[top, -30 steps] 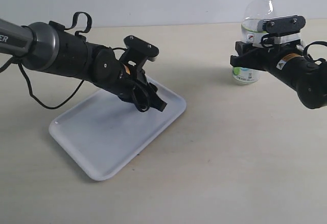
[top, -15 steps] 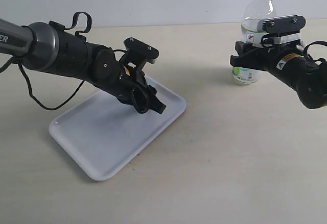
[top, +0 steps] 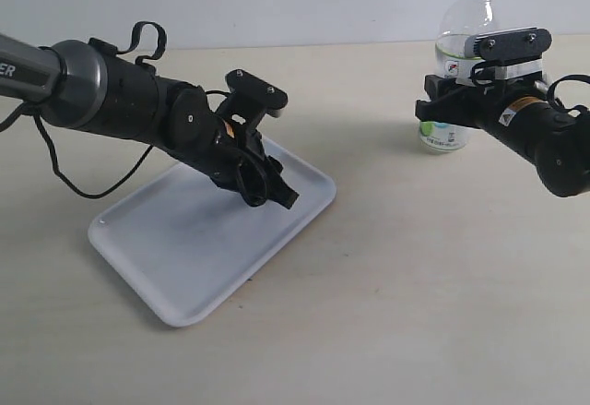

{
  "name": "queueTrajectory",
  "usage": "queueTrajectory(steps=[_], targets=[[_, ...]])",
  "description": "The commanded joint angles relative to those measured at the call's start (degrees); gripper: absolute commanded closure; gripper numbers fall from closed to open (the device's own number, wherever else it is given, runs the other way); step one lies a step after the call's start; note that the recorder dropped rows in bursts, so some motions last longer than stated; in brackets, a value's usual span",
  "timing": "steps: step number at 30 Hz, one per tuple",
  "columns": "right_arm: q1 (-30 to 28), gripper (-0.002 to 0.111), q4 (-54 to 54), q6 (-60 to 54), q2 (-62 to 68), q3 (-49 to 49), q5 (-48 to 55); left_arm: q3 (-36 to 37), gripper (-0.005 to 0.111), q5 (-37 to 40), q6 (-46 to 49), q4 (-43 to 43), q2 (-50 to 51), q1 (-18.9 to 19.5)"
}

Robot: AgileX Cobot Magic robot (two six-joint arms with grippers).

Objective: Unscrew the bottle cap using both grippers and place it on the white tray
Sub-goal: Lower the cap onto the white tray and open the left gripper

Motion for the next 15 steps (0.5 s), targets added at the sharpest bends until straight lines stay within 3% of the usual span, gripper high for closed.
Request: queueTrajectory(steps=[1,7,15], targets=[[-0.26,0.108,0.15,0.09,-0.04,-0.43,-0.1,0.31,0.061,0.38,0.3,0.22,0.7,-0.03],[-0.26,0.108,0.15,0.09,-0.04,-0.43,-0.1,0.31,0.025,-0.14,0.07,-1.31,0.7,-0.03],[-0.26,0.108,0.15,0.12,-0.04,-0.43,-0.62,0.31,0.021,-0.26,-0.17,-1.51,-1.16,-0.03]])
